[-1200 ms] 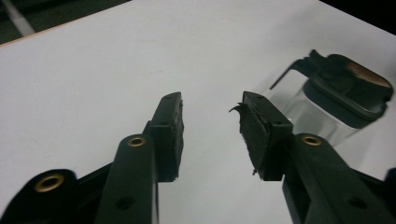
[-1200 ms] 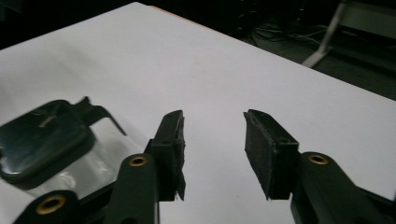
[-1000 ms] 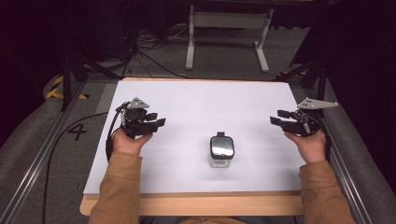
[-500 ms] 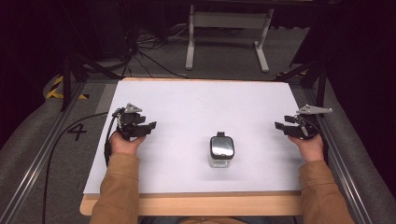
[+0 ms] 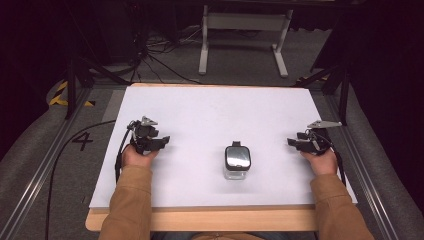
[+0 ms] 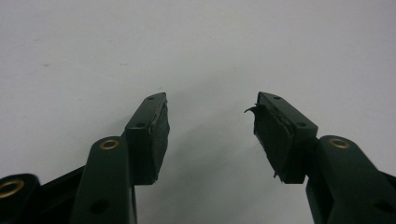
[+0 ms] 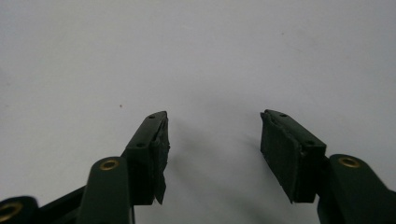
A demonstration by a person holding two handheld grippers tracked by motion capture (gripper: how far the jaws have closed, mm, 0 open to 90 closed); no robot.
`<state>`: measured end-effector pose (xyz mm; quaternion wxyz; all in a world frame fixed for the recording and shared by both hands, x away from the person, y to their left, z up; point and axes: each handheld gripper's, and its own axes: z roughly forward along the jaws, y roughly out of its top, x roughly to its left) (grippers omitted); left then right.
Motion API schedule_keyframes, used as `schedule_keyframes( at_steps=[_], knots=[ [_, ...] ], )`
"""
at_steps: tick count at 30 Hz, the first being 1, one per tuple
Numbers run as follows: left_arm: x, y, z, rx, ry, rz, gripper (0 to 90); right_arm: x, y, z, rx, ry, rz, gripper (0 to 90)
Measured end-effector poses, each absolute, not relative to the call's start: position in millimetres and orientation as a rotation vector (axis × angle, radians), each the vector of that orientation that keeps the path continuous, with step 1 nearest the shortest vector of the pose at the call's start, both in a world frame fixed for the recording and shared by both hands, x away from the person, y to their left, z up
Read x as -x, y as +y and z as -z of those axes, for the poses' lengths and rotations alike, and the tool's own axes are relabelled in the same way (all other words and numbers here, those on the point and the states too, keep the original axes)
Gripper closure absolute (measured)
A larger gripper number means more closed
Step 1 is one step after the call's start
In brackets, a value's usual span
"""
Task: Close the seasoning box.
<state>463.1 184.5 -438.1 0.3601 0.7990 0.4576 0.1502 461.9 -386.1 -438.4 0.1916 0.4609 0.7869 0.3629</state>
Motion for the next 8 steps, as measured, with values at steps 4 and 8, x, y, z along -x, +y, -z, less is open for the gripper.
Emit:
schedule_keyframes(
  at_steps=[4, 8],
  knots=[
    [-462.9, 184.3, 437.2, -2.067, 1.176, -0.381, 45.1, -460.1, -382.6, 434.9, -1.266, 2.204, -1.027, 42.1],
    [-462.6, 183.1, 437.1, -2.065, 1.171, -0.377, 44.8, -459.7, -379.8, 433.8, -1.246, 2.211, -1.027, 41.6]
  ],
)
